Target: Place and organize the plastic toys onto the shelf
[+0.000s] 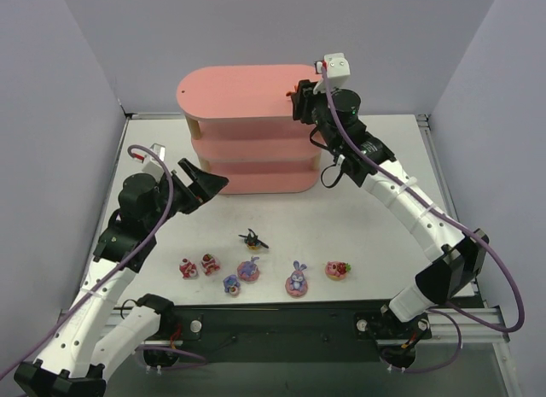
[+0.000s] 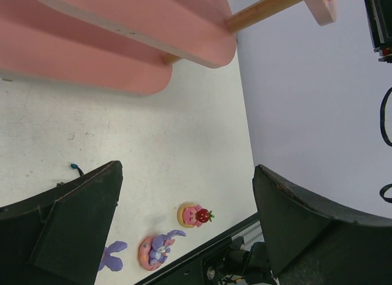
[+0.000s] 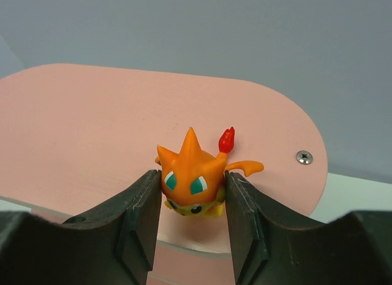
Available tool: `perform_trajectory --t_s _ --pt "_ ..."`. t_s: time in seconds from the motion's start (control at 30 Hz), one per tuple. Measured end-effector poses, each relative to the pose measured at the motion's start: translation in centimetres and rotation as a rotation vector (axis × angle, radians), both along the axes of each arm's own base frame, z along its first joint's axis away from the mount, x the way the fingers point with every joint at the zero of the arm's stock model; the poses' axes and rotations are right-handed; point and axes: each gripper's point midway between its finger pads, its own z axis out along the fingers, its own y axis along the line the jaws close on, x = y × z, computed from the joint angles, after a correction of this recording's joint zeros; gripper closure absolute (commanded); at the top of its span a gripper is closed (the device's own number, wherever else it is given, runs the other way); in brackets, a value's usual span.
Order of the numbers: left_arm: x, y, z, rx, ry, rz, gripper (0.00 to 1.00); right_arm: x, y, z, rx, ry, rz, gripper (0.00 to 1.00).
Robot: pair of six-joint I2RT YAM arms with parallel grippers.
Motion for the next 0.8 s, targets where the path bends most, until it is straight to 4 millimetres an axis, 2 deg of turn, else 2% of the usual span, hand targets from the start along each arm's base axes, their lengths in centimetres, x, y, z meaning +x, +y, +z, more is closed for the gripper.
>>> perform_trajectory --t_s 0.2,0.3,0.47,0.6,0.63,0.8 --pt "0.01 0.05 -0.05 -0.002 -0.002 0.000 0.03 0.39 0.18 0.01 0.021 -0.068 0.007 0.98" --pt "-0.04 0.05 -0.05 -0.002 -0.002 -0.001 0.03 0.55 0.26 0.03 0.030 -0.087 0.012 0.90" --pt "-0.11 0.12 -0.17 -0.003 -0.003 0.000 0.03 0.62 0.30 0.03 0.034 -0.098 0.013 0.66" --pt "-0.10 0.13 -0.29 -0.004 -0.001 -0.002 0.03 0.62 0.30 0.00 0.033 -0.097 0.013 0.52" --pt "-0.09 0.13 -0.33 -0.004 0.001 -0.002 0.03 0.62 0.30 0.00 0.032 -0.097 0.013 0.46" --pt "-0.16 0.02 -0.36 -0.005 0.001 -0.010 0.03 0.56 0.22 -0.89 0.013 -0.067 0.012 0.32"
